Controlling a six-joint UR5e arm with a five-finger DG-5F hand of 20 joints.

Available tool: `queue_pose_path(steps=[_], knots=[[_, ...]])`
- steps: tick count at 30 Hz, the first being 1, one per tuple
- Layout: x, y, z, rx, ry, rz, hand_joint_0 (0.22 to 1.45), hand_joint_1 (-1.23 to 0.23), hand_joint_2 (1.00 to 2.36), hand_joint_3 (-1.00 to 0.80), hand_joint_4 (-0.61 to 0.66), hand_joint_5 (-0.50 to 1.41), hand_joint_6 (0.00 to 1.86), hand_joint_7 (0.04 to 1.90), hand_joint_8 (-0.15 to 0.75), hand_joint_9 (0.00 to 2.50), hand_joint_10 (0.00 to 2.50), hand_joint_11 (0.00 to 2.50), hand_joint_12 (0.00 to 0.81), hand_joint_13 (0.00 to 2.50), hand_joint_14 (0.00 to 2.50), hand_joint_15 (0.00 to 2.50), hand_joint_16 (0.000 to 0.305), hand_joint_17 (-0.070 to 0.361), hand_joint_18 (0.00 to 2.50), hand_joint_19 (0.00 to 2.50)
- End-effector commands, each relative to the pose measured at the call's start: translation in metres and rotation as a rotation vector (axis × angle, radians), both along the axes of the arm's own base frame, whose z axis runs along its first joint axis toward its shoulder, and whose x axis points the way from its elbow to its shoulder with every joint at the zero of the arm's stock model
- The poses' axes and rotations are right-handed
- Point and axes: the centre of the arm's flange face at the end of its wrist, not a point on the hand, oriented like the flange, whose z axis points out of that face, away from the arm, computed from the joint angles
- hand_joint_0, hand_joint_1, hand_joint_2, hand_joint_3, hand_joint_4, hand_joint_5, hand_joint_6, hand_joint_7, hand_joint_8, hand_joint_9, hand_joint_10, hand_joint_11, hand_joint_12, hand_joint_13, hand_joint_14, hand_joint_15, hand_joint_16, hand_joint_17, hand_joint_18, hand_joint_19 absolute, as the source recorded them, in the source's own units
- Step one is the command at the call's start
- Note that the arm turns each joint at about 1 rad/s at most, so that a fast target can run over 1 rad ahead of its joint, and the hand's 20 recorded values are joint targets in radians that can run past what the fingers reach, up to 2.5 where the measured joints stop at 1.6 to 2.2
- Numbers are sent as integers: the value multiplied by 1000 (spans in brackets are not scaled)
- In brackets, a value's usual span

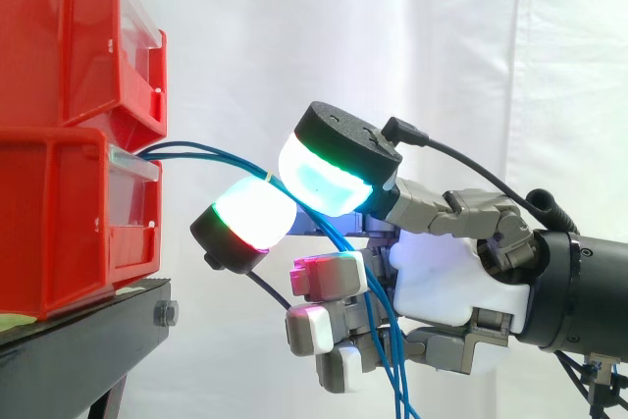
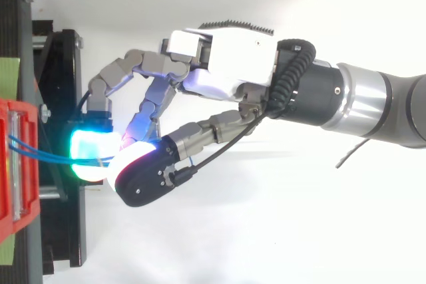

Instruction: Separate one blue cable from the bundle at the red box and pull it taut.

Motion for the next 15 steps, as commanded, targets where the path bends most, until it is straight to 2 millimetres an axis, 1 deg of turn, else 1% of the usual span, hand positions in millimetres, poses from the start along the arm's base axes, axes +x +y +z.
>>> queue_pose_path(steps=[1,7,15], knots=[[0,0,0,0,1,0,783,-921,1000,-492,-100,-169,933,840,289,1192,23,1218,381,1130,27,743,55,124,1063,789],[0,0,0,0,0,0,791,-950,1000,-500,-78,-168,940,866,287,1196,23,1230,376,1126,28,739,54,122,1057,773],[0,0,0,0,1,-1,745,-975,1000,-500,-23,-164,935,846,285,1190,23,1225,375,1121,28,743,54,121,1055,770]])
